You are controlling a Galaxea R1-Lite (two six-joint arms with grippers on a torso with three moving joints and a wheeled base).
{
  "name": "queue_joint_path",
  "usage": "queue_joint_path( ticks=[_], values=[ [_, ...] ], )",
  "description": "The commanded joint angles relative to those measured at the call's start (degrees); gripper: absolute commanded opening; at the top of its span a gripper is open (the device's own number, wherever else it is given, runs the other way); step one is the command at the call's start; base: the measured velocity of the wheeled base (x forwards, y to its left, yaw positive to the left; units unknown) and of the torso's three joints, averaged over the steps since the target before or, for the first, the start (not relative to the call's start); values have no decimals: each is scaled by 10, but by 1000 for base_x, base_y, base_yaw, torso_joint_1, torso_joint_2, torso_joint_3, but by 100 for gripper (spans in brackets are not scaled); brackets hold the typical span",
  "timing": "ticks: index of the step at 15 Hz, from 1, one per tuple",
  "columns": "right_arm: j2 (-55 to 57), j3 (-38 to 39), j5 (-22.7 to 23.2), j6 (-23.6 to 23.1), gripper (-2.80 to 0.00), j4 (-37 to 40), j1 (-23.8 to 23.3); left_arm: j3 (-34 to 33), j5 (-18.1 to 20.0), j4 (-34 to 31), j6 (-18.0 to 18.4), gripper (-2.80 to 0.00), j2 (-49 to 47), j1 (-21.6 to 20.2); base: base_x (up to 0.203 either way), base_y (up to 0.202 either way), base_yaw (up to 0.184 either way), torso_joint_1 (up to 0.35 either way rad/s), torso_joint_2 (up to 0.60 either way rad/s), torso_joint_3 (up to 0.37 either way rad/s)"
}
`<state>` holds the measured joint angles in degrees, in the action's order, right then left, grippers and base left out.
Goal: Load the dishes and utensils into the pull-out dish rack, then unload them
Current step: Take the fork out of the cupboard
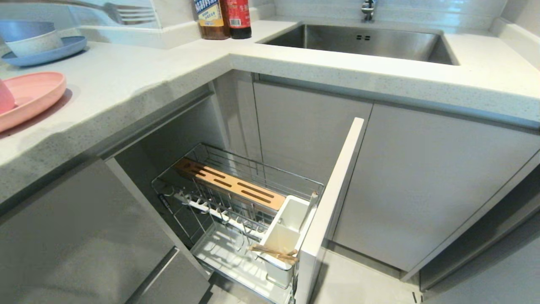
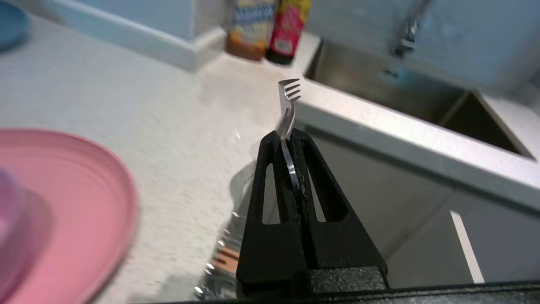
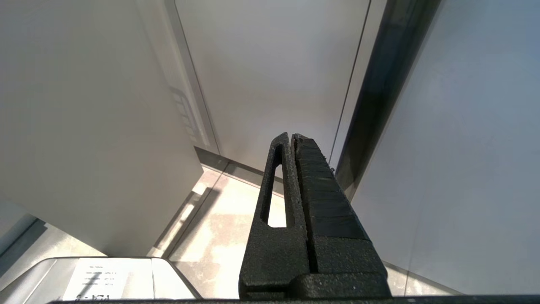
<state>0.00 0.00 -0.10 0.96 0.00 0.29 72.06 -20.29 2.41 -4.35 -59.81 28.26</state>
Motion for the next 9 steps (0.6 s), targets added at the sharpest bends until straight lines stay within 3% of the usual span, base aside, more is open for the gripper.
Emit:
queue_joint_path(
  ticks=[1,6,9],
  values=[
    [0,1,0,0,-280,0,0,4,12,5,0,-280,21,-57,0,0,0,0,0,0],
    [0,1,0,0,-280,0,0,8,60,18,-5,-280,51,-269,0,0,0,0,0,0],
    [0,1,0,0,-280,0,0,6,114,18,-24,-280,78,-417,0,0,0,0,0,0]
  ],
)
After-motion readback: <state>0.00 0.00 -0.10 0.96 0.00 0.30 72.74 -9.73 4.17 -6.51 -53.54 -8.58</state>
